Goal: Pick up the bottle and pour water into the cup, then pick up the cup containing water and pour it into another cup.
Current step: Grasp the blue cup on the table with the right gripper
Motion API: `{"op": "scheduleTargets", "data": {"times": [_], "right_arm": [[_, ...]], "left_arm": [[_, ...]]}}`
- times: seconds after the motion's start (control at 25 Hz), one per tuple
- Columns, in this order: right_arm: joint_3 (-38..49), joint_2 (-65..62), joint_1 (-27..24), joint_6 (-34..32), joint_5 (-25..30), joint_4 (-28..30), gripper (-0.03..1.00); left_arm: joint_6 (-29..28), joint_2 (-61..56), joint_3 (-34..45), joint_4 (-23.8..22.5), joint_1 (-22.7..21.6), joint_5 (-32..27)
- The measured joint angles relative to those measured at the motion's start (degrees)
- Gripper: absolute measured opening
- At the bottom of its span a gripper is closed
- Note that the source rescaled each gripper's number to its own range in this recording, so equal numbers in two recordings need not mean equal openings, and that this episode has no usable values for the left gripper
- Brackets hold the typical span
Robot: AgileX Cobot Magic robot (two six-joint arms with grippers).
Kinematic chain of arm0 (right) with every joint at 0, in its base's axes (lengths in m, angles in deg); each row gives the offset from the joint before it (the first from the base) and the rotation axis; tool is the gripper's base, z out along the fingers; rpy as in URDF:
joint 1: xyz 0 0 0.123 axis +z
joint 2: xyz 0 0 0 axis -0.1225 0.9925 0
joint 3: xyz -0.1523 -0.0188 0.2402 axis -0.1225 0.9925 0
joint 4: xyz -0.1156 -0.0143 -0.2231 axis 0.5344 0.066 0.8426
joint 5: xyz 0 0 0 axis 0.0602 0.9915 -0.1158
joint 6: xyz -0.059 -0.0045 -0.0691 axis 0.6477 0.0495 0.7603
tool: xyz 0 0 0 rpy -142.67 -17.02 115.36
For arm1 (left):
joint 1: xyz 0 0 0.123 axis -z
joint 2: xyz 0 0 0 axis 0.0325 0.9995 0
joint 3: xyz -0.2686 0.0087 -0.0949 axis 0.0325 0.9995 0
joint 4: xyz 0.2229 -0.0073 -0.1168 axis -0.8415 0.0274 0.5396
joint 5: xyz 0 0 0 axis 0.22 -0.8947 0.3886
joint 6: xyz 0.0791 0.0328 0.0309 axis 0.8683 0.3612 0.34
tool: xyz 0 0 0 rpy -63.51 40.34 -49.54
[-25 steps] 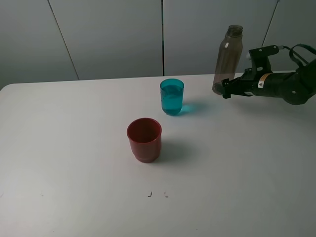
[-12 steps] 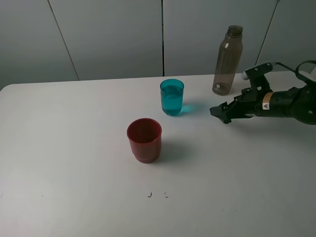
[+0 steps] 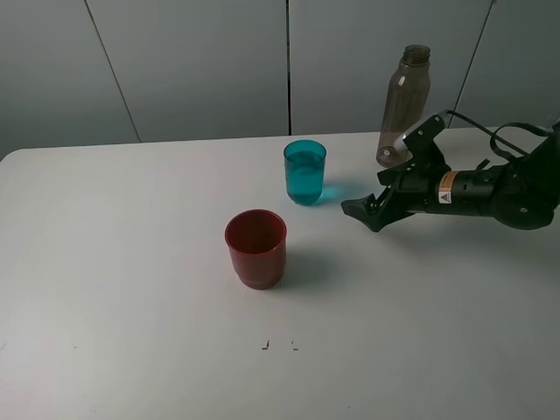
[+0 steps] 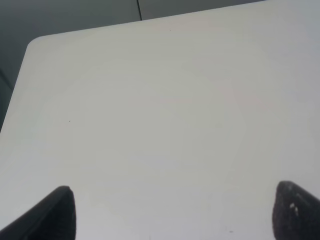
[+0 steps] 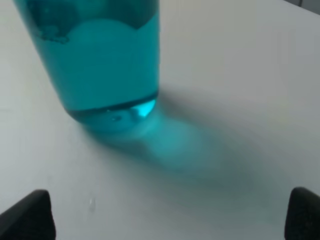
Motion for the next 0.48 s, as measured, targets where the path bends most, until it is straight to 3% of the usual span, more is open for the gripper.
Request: {"op": "scheduleTargets", "data": {"times": [0.48], "right_arm": [[-7.6, 5.1, 5.3, 0.5, -0.2, -3.6, 0.99]], "left_arm": [[0.0, 0.0, 0.0, 0.0, 0.0, 0.0]]}}
